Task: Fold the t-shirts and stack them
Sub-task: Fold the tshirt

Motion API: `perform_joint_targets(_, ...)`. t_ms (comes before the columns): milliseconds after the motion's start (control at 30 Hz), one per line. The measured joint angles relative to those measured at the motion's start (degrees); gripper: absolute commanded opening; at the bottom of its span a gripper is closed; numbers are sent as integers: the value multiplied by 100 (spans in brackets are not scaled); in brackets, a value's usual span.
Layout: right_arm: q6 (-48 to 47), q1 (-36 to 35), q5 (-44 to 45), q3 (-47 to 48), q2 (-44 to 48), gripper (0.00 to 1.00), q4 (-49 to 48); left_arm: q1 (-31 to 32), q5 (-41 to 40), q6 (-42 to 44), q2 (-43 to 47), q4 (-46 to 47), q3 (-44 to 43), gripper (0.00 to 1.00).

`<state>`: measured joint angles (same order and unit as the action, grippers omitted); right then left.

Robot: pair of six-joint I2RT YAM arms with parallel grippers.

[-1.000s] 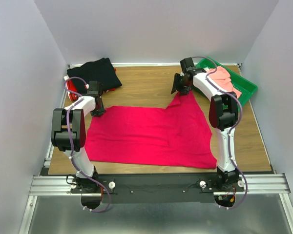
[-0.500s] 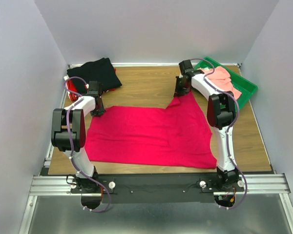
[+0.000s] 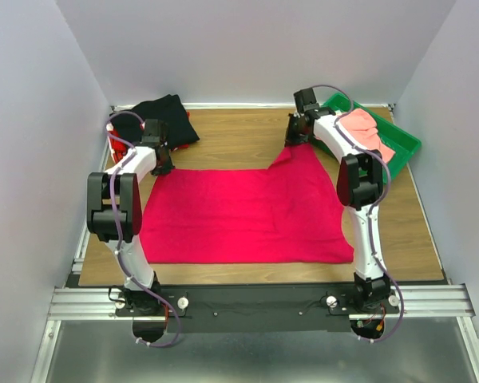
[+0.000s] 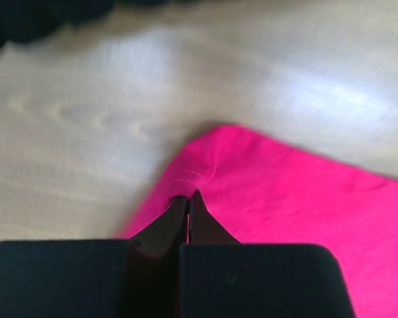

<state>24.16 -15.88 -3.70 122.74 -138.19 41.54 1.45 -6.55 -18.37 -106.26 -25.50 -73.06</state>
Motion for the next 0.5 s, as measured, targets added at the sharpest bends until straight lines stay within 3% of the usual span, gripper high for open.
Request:
perform_joint_targets(267, 37, 188, -4, 1003, -393, 0, 7, -9, 146, 186, -503, -9, -1005, 0)
perform_joint_targets(500, 70, 219, -11, 1027, -352, 0, -44, -275, 214, 407, -549, 92, -1244, 0)
